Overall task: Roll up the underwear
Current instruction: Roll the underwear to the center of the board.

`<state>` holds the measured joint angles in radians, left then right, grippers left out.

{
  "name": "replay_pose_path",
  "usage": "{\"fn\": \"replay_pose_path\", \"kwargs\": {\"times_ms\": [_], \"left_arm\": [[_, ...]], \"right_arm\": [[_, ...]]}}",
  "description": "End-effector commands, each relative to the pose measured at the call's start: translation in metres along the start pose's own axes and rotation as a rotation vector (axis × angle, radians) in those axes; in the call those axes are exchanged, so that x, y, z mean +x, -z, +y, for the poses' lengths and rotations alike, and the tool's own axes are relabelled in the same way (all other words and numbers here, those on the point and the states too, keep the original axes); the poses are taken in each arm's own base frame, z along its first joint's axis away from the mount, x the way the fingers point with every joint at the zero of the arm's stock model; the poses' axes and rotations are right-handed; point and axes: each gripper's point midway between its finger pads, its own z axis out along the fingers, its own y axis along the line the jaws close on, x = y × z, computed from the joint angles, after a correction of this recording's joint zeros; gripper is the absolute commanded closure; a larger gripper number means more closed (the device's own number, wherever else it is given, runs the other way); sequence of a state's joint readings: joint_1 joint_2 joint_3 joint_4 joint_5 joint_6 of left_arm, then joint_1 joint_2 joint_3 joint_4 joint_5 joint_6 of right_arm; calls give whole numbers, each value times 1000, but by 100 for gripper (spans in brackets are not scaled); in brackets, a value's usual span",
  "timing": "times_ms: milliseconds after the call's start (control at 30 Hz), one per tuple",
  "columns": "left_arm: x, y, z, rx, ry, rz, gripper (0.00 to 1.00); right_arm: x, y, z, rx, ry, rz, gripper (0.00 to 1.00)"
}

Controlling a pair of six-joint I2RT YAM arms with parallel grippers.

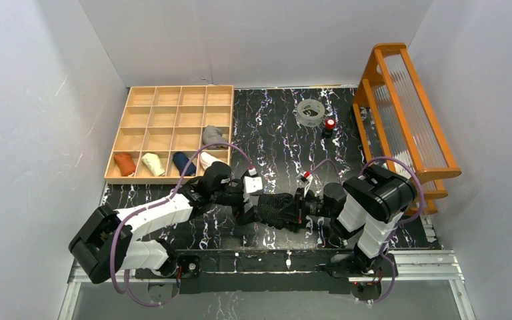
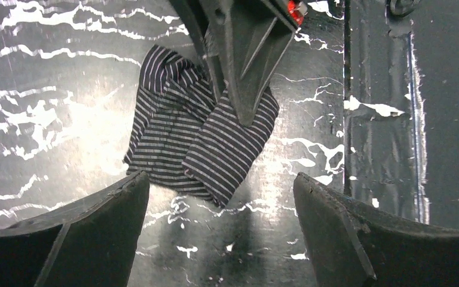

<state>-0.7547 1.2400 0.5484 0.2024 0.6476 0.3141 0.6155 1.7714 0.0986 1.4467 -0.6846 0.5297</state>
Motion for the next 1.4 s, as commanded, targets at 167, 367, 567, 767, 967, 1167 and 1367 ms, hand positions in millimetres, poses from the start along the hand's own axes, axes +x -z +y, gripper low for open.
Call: {"fn": "replay_pose_path", "kwargs": {"times_ms": [167,367,567,767,967,1167,1367], "left_arm": [[-1,-22,1,56,-302,93,10],[16,-32,6,30,-349,179,5],[21,-42,10,-9,-418,226,5],[17,-43,3,-39,-454,215,15],[10,-43,-5,-82,-472,164,22],[30,-46,-13,-30,-458,224,39],[46,-53,-17,18,-439,272,58]], "right_arm": [[34,11,-15,35,-196,107,89],[32,11,-14,25,-194,98,86],[32,12,-13,21,-194,101,86],[31,11,-12,11,-191,100,84],[32,10,-14,12,-205,107,83],[30,11,-13,6,-203,104,82],[21,11,-4,-31,-164,93,77]]}}
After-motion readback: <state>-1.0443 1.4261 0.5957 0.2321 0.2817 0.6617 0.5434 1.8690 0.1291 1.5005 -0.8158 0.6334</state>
